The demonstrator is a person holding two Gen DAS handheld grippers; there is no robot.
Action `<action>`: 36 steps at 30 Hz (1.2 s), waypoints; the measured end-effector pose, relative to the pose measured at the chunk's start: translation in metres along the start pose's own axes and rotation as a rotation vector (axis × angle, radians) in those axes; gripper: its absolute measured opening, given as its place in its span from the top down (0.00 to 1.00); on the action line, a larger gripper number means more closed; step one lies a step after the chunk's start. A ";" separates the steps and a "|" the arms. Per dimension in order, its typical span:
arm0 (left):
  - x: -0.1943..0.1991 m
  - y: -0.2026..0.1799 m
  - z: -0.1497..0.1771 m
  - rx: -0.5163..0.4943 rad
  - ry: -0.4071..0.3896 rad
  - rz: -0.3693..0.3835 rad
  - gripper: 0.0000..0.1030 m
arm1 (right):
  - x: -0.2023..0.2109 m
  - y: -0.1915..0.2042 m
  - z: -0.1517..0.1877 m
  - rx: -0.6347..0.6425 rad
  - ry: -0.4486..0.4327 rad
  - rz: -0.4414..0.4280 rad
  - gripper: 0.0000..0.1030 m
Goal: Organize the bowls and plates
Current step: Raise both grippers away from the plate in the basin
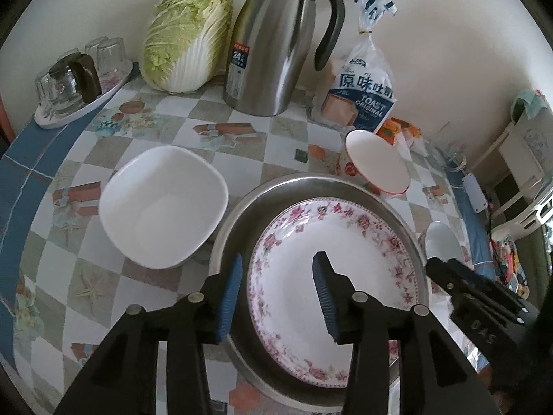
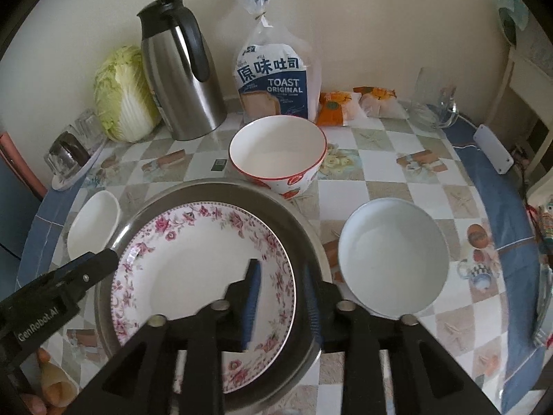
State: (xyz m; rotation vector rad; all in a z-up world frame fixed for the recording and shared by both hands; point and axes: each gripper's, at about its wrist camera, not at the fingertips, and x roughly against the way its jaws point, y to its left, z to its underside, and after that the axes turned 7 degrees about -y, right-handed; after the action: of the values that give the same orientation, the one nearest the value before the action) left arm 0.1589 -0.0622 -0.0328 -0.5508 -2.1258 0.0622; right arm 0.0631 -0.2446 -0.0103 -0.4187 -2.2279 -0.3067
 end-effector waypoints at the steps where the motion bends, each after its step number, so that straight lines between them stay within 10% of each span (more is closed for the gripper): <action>1: 0.001 0.001 0.000 -0.001 0.006 -0.015 0.57 | 0.002 0.000 -0.001 -0.001 0.003 0.005 0.58; 17: 0.018 0.023 -0.004 0.068 -0.020 -0.169 0.18 | 0.030 0.005 -0.010 0.043 -0.023 -0.010 0.18; 36: 0.018 0.027 -0.002 0.079 -0.019 -0.184 0.12 | 0.029 0.001 -0.010 0.034 -0.017 -0.028 0.00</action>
State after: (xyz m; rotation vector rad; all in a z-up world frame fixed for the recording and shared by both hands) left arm 0.1612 -0.0308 -0.0244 -0.3075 -2.1733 0.0483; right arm 0.0526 -0.2419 0.0181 -0.3741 -2.2538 -0.2809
